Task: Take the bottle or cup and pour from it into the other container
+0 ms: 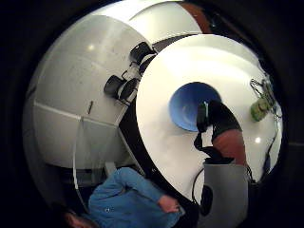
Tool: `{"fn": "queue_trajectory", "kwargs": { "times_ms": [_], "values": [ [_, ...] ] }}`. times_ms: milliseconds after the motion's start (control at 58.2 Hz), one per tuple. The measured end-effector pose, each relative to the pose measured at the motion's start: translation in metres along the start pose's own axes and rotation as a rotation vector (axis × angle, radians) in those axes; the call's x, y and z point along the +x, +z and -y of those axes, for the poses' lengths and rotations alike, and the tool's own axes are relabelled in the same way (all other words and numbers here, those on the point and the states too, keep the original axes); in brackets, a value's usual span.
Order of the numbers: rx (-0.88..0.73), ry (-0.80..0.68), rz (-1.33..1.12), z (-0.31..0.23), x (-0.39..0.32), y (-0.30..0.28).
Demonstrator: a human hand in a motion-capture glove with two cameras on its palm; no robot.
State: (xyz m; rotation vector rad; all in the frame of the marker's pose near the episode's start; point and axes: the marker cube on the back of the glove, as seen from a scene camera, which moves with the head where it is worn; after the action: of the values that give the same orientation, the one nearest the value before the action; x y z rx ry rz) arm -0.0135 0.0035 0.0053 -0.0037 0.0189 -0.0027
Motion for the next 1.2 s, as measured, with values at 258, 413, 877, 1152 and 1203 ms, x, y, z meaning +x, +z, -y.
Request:
{"fn": "queue_trajectory", "kwargs": {
  "times_ms": [258,413,877,1152,1203],
  "values": [
    [-0.063,-0.020,-0.120,0.009,-0.038,-0.003],
    [-0.104,-0.023,-0.151,0.009,-0.044,-0.004],
    [-0.021,-0.010,-0.206,-0.008,0.005,-0.044],
    [-0.002,0.046,-0.135,-0.026,0.048,-0.071],
    [0.010,0.064,-0.137,-0.029,0.057,-0.075]
  ]
}}
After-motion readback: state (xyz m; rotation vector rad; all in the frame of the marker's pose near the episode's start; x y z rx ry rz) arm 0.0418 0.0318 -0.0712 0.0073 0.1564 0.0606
